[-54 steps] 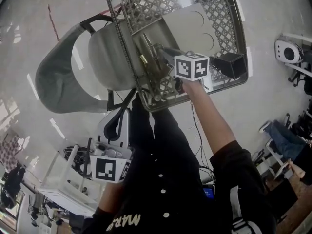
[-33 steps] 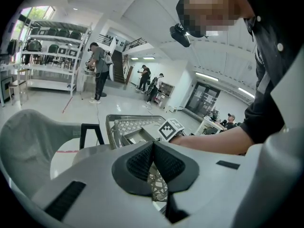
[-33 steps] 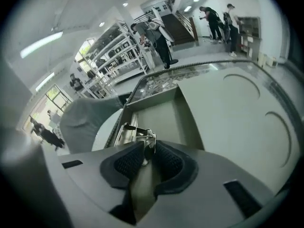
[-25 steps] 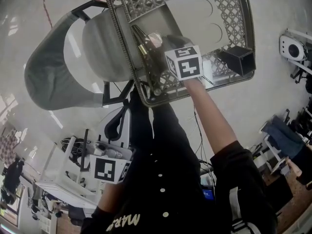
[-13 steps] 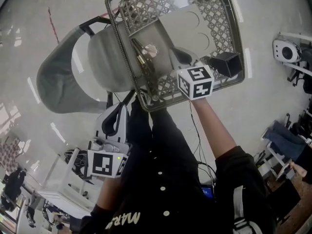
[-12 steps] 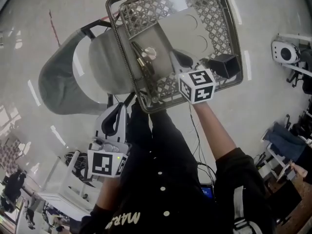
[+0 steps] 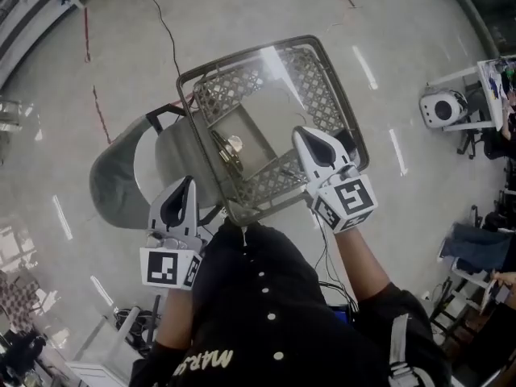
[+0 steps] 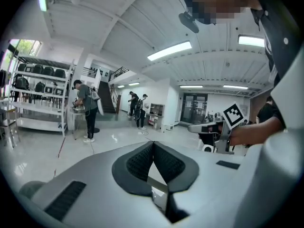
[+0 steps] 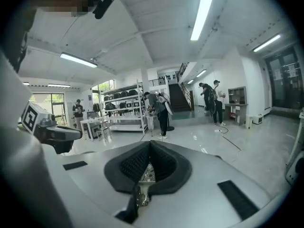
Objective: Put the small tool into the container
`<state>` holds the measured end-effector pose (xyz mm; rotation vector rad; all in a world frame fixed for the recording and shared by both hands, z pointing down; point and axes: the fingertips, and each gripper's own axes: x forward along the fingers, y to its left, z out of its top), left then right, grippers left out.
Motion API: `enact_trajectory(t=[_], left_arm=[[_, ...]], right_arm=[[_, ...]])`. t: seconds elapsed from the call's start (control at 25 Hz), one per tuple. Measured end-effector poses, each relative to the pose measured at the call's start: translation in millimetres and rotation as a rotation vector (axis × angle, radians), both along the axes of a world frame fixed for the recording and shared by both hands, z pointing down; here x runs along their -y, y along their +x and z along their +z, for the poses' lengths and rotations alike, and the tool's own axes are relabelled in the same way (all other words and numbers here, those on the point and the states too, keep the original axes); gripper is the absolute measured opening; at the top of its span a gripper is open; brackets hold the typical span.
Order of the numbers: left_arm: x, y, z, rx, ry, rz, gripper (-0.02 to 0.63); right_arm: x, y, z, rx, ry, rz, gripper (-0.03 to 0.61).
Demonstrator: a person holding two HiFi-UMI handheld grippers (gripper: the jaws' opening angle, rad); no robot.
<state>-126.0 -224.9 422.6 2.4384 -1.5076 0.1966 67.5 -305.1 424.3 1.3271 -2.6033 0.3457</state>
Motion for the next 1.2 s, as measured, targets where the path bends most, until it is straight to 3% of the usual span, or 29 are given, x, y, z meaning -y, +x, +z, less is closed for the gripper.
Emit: enact_trajectory(t=[0.24, 0.52, 0.84, 1.2], left_arm=[[16, -12, -47, 0.025, 0.089, -0.022, 0.026], [26, -32, -69, 0.058, 0.171, -0.047, 0.026], [27, -45, -72, 0.058, 0.182, -0.082, 0.026], [25, -44, -74, 0.081, 0.194, -0.077, 0.026]], right_arm=[[-22, 28, -62, 0.048, 0.09, 0.068, 0.012], [-32, 67, -105, 0.12, 0.189, 0.199, 0.012], [-36, 98, -129, 0.132, 0.282, 0.311, 0.012], [-30, 94, -133, 0.108, 0.311, 0.303, 0.012]])
